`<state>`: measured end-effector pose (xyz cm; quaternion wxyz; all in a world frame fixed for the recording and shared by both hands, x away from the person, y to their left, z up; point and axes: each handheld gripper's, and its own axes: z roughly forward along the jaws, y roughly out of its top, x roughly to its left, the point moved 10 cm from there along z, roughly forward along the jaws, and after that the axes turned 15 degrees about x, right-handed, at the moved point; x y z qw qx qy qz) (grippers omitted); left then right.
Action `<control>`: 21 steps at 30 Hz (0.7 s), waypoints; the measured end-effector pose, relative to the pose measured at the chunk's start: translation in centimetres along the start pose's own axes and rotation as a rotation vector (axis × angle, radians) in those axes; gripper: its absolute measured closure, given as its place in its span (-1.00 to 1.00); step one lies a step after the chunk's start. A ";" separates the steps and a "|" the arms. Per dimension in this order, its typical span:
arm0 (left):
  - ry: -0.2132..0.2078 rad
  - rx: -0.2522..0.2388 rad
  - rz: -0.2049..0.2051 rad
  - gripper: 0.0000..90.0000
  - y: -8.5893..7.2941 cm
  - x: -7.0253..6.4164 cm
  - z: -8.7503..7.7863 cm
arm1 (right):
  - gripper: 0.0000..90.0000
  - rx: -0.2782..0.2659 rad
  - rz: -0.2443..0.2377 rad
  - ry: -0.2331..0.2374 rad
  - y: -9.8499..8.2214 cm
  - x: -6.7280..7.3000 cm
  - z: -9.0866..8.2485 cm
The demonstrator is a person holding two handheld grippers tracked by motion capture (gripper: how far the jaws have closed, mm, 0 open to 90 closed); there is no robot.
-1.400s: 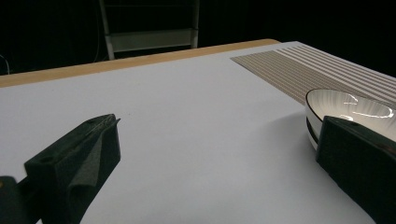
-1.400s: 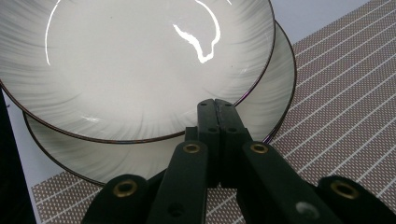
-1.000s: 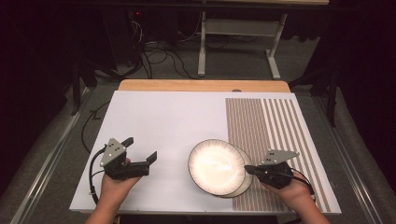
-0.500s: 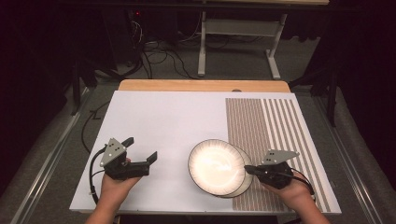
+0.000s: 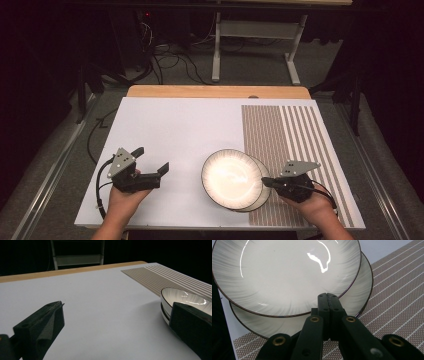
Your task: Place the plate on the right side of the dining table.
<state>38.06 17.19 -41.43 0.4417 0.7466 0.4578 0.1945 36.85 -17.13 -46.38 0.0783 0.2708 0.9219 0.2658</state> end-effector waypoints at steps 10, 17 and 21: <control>-0.005 -0.001 -0.003 -0.99 0.0 -0.1 -0.1 | 1.00 0.012 -0.011 0.010 0.0 0.3 0.2; -0.006 -0.004 -0.001 -0.99 0.0 -0.1 -0.2 | 1.00 0.034 -0.047 0.014 0.4 1.1 1.1; -0.008 -0.005 -0.001 -0.99 0.0 -0.1 -0.2 | 1.00 0.037 -0.049 0.017 0.6 1.1 1.2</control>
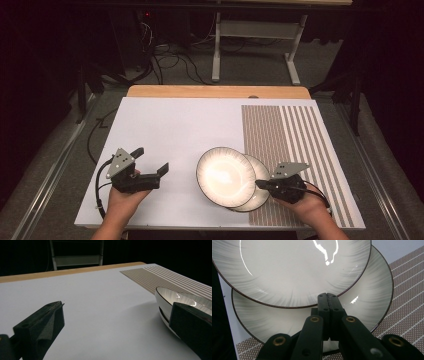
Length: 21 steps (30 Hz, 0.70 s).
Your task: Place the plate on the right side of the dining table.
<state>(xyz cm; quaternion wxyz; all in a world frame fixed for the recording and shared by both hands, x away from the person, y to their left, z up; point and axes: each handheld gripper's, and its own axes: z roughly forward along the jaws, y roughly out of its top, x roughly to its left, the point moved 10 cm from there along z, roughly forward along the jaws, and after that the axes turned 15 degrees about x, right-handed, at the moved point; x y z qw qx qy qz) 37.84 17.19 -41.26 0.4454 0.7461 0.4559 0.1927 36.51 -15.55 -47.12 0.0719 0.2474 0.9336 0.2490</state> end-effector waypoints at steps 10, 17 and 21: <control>-0.003 0.004 0.006 -0.99 0.1 -0.4 0.1 | 1.00 -0.002 -0.002 0.002 0.3 0.3 0.3; -0.017 0.011 0.015 -0.99 0.1 -1.1 0.4 | 1.00 -0.004 -0.008 0.002 0.4 0.2 0.3; -0.023 0.016 0.020 -0.99 0.1 -1.4 0.5 | 1.00 -0.004 -0.006 0.005 0.4 0.4 0.4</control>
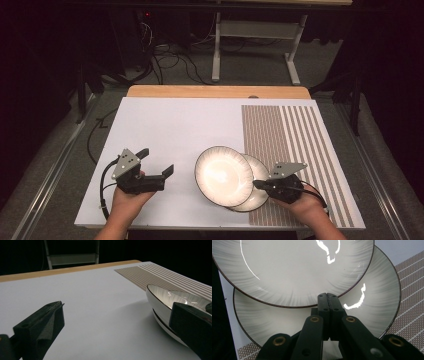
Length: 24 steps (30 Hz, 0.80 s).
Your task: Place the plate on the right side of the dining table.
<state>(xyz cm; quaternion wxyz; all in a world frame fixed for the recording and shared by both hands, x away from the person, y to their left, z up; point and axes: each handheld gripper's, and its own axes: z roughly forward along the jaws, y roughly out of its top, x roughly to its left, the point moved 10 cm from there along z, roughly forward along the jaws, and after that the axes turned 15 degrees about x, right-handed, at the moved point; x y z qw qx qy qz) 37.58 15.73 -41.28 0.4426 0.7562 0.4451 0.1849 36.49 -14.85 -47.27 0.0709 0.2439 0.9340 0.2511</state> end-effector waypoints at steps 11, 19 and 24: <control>-0.028 0.001 0.012 -0.99 0.5 -1.4 0.2 | 1.00 0.002 0.001 0.003 0.0 0.1 0.0; -0.062 0.028 0.043 -0.99 1.3 -3.6 1.1 | 1.00 0.001 -0.002 -0.001 0.0 0.0 0.0; -0.072 0.040 0.083 -0.99 2.6 -5.3 2.1 | 1.00 0.001 -0.003 0.000 0.0 0.0 0.0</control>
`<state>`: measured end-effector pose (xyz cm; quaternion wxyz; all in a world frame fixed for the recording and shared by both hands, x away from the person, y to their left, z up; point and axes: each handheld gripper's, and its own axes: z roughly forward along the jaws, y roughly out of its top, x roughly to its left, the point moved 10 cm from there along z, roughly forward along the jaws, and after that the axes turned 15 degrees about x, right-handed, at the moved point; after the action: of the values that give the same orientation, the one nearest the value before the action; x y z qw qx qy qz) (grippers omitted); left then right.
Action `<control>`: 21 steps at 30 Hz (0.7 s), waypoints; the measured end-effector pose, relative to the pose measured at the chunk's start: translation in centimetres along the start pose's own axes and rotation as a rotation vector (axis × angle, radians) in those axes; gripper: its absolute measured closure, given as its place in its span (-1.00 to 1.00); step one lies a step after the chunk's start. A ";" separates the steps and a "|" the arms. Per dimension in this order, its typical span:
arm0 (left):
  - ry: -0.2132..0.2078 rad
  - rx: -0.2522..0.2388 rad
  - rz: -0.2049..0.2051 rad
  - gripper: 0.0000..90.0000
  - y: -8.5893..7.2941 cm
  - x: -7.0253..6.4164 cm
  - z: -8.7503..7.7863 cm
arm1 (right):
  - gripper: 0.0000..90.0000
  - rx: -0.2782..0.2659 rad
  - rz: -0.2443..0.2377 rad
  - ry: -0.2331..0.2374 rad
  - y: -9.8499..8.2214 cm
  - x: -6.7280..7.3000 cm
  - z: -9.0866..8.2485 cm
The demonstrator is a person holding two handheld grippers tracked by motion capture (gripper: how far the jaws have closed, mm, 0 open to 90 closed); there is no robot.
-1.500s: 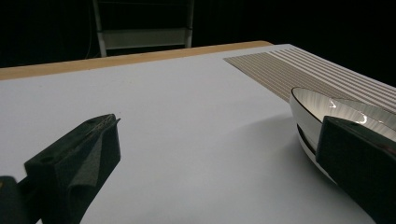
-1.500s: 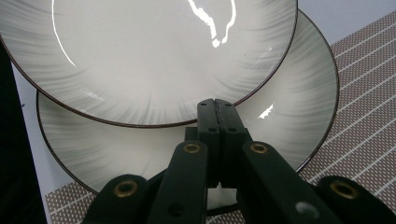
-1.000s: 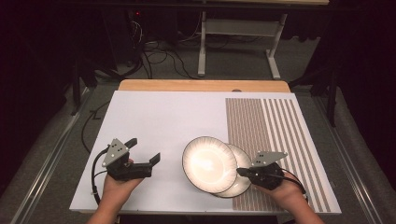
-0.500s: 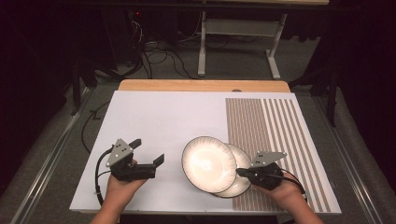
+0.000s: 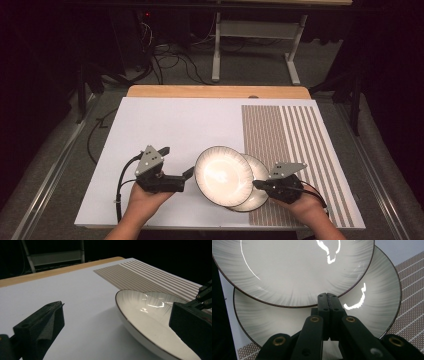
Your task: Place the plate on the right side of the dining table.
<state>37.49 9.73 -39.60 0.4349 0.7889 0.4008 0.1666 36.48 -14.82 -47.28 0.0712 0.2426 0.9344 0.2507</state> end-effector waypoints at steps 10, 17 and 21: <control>-0.046 0.041 0.021 -0.99 0.6 -2.7 2.8 | 1.00 -0.001 0.001 0.000 0.0 0.0 0.0; -0.068 0.107 0.007 -0.99 -1.1 -3.4 4.0 | 1.00 -0.002 -0.002 0.000 0.0 0.0 0.0; -0.097 0.134 -0.014 -0.99 -1.7 -3.7 4.4 | 1.00 -0.001 0.001 0.000 0.0 0.0 0.0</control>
<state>36.99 4.93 -43.16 0.4012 0.8206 0.3950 0.0977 36.49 -14.80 -47.27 0.0712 0.2430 0.9342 0.2512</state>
